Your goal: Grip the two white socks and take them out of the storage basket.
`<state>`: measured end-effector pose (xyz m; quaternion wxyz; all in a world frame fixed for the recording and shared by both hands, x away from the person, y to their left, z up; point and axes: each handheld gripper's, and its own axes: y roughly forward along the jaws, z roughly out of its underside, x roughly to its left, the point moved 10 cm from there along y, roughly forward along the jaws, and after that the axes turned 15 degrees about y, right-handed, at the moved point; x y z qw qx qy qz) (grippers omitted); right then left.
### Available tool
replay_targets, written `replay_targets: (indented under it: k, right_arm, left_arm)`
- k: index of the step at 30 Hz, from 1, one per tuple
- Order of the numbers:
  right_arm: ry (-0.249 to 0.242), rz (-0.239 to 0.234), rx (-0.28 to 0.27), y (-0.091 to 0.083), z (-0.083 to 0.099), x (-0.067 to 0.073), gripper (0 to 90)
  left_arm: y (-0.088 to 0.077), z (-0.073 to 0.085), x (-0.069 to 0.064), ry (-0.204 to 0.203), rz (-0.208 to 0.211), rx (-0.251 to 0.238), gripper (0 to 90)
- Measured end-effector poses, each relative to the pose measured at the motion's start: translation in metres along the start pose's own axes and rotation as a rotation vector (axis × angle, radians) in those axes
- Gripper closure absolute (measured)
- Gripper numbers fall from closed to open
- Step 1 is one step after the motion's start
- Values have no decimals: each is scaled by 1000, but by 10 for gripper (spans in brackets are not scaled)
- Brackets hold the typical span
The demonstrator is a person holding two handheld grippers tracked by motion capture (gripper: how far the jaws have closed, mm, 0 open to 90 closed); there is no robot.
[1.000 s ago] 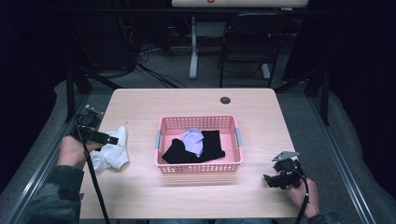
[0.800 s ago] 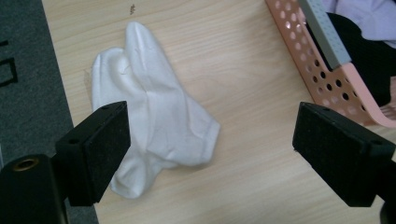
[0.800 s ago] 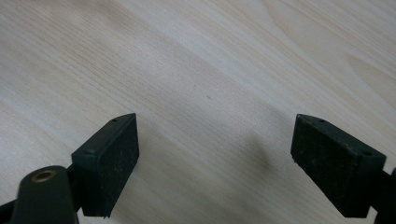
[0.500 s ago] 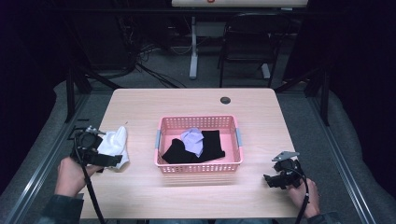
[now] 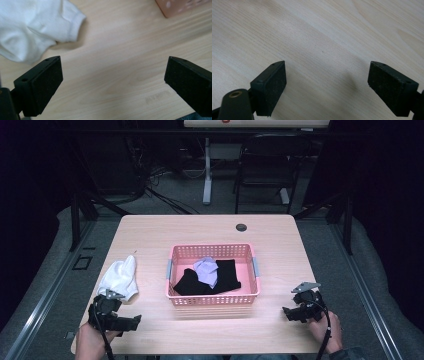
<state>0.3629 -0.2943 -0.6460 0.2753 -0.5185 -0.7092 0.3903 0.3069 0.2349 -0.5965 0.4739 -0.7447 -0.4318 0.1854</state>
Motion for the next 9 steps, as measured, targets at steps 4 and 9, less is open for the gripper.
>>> replay_targets:
  k: [4, 9]
  right_arm:
    - [-2, -3, -7, 1, -1, 0, 145]
    - [-9, -8, -8, 2, -3, 2, 145]
  left_arm:
    - [12, 8, -7, -15, 24, 13, 6]
    - [13, 10, -6, -8, 31, 18, 1]
